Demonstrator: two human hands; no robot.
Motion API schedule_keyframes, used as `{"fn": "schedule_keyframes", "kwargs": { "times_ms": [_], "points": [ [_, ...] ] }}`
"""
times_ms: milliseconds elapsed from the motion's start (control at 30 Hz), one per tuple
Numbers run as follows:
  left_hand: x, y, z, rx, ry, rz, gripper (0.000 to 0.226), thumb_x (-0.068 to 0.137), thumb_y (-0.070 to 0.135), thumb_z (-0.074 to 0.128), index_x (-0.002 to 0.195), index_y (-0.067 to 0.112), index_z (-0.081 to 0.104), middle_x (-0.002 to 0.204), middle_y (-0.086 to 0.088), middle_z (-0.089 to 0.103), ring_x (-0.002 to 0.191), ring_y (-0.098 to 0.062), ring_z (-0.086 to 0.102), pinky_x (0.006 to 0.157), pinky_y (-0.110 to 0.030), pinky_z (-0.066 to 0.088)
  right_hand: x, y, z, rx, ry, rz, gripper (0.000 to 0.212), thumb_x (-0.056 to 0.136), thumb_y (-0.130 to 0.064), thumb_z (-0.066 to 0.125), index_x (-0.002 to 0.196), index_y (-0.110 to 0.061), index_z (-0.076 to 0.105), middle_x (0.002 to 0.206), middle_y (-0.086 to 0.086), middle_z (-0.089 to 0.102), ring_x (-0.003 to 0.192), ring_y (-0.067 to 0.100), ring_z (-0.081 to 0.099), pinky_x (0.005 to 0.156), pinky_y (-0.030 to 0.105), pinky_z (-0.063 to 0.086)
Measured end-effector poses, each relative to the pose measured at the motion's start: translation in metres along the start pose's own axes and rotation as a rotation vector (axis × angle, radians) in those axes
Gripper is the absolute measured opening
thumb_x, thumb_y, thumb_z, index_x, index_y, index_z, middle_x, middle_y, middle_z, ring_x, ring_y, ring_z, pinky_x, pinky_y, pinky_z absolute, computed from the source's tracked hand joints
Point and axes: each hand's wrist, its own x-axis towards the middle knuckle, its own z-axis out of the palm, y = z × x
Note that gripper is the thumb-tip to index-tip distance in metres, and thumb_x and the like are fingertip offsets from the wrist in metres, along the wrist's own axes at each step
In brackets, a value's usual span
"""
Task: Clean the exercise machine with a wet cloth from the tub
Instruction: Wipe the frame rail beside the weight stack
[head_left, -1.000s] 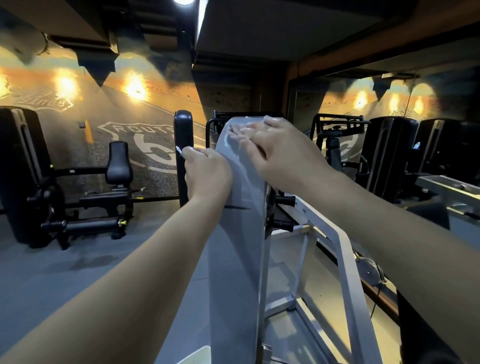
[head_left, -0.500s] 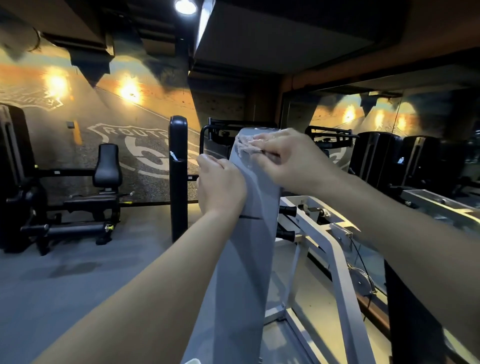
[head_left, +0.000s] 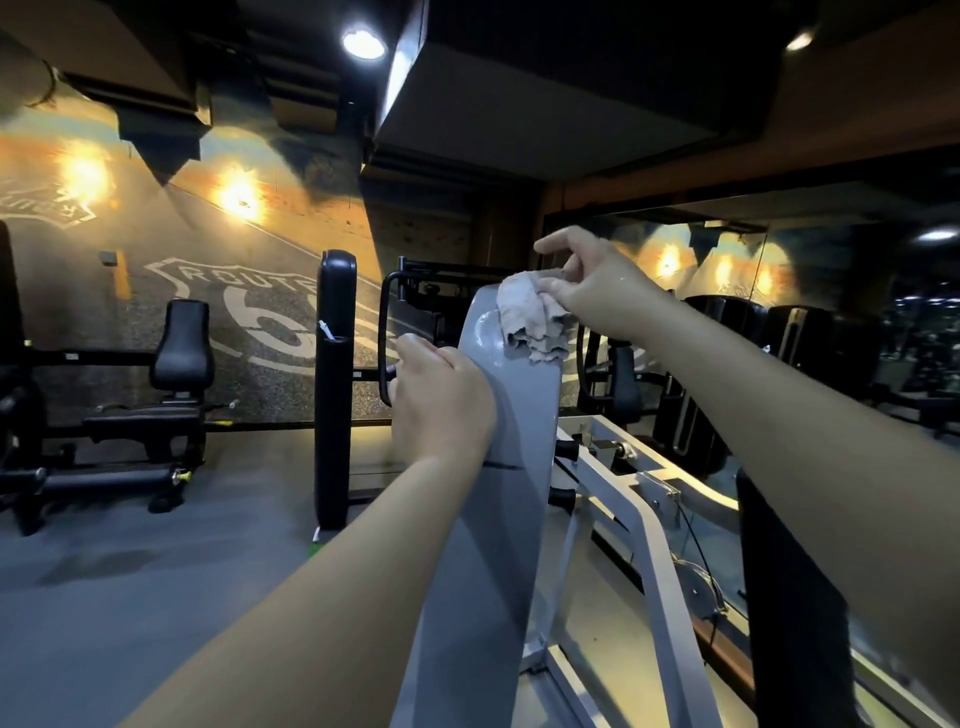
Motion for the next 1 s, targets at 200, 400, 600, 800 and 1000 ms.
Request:
{"fn": "schedule_keyframes", "kwargs": {
  "times_ms": [200, 400, 600, 800, 1000],
  "points": [
    [0.002, -0.003, 0.003, -0.022, 0.017, 0.023, 0.013, 0.106, 0.025, 0.031, 0.1, 0.019, 0.041, 0.095, -0.004, 0.056, 0.095, -0.033, 0.057, 0.079, -0.049, 0.051, -0.022, -0.009, 0.013, -0.069, 0.052, -0.168, 0.035, 0.107, -0.038, 0.046, 0.113, -0.017, 0.072, 0.127, -0.003, 0.06, 0.114, 0.015, 0.058, 0.09, 0.03, 0.047],
    [0.0, -0.006, 0.006, -0.061, 0.065, 0.046, 0.01, 0.105, 0.023, 0.033, 0.098, 0.021, 0.04, 0.092, 0.001, 0.055, 0.094, -0.03, 0.056, 0.077, -0.047, 0.048, -0.006, -0.023, 0.018, -0.397, -0.308, -0.14, 0.052, 0.111, -0.03, 0.031, 0.162, -0.024, 0.026, 0.171, 0.001, 0.014, 0.157, 0.021, 0.013, 0.123, 0.036, 0.015],
    [0.0, -0.008, 0.008, -0.087, 0.107, 0.043, 0.009, 0.105, 0.022, 0.034, 0.098, 0.021, 0.04, 0.094, 0.001, 0.056, 0.093, -0.029, 0.055, 0.074, -0.043, 0.044, 0.001, -0.019, 0.03, -0.322, -0.291, -0.257, 0.055, 0.109, -0.028, 0.03, 0.163, -0.031, 0.018, 0.17, -0.007, 0.016, 0.157, 0.011, 0.01, 0.115, 0.021, 0.014],
    [-0.002, -0.009, 0.007, -0.203, 0.143, 0.035, 0.011, 0.106, 0.021, 0.033, 0.102, 0.019, 0.043, 0.092, 0.004, 0.053, 0.091, -0.025, 0.053, 0.072, -0.036, 0.035, 0.002, -0.013, 0.031, -0.294, -0.335, -0.296, 0.048, 0.112, -0.035, 0.025, 0.16, -0.032, 0.027, 0.168, -0.015, 0.018, 0.156, 0.007, 0.009, 0.12, 0.02, 0.007],
    [-0.005, -0.011, 0.006, -0.429, 0.196, -0.011, 0.012, 0.105, 0.016, 0.039, 0.097, 0.01, 0.047, 0.084, 0.007, 0.05, 0.073, -0.005, 0.046, 0.064, -0.033, 0.031, -0.058, -0.009, 0.026, -0.474, -0.316, -0.501, 0.053, 0.11, -0.044, 0.021, 0.162, -0.035, 0.015, 0.168, -0.017, 0.004, 0.154, 0.003, -0.005, 0.124, 0.026, -0.004]
  ]
}}
